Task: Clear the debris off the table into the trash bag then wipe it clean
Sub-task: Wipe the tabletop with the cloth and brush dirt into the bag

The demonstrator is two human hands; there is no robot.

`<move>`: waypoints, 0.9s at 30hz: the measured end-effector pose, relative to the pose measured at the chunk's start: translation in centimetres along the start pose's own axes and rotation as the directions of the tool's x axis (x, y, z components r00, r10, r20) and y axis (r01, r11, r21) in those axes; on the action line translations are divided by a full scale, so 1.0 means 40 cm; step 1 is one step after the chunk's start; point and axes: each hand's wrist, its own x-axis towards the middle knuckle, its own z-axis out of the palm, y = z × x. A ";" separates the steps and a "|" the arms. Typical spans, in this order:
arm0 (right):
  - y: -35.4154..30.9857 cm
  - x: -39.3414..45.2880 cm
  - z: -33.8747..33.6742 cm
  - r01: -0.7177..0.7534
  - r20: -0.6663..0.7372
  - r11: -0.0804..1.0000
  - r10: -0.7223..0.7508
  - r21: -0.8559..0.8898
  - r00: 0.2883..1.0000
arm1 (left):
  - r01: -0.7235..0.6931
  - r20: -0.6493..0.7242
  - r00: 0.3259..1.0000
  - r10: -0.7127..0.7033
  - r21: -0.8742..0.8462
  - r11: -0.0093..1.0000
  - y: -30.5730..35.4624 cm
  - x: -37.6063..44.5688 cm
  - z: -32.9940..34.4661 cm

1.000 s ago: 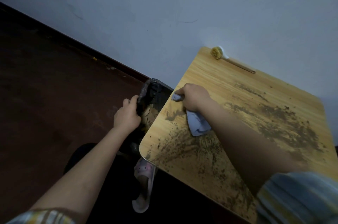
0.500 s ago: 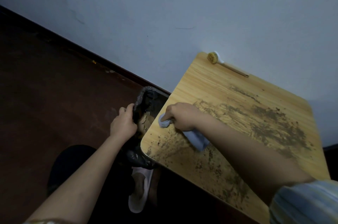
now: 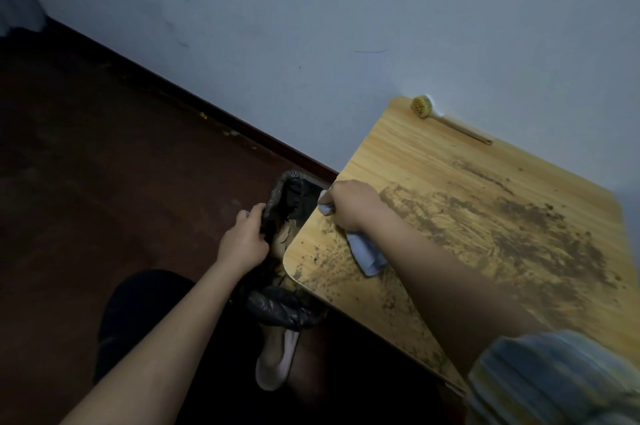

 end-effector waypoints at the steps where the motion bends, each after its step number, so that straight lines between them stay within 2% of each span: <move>1: -0.004 -0.012 0.004 0.052 -0.004 0.999 -0.052 0.000 0.999 | 0.001 0.001 1.000 -0.001 0.003 1.000 -0.004 -0.004 0.000; 5: -0.021 -0.069 0.017 0.218 -0.031 0.975 -0.219 -0.031 0.975 | -0.003 0.014 1.000 0.003 0.014 1.000 -0.010 -0.016 0.000; 7: -0.017 -0.077 0.023 0.210 -0.030 0.977 -0.211 -0.021 0.977 | -0.004 0.017 1.000 0.003 0.018 1.000 -0.009 -0.018 0.002; 9: -0.001 -0.075 0.020 0.195 -0.088 0.981 -0.195 -0.001 0.977 | -0.002 0.014 1.000 0.002 0.019 1.000 -0.009 -0.017 0.003; 11: 0.024 -0.076 0.009 0.157 -0.150 0.987 -0.151 0.032 0.977 | -0.001 0.012 1.000 0.001 0.016 1.000 -0.007 -0.012 0.005; 17: 0.103 -0.079 -0.014 0.056 -0.217 0.988 -0.023 0.147 0.976 | 0.003 0.004 1.000 -0.003 -0.011 1.000 -0.007 0.011 0.008; 27: 0.231 -0.067 -0.035 -0.152 -0.193 0.954 0.205 0.258 0.960 | -0.001 0.006 1.000 0.001 -0.012 1.000 0.020 0.107 0.004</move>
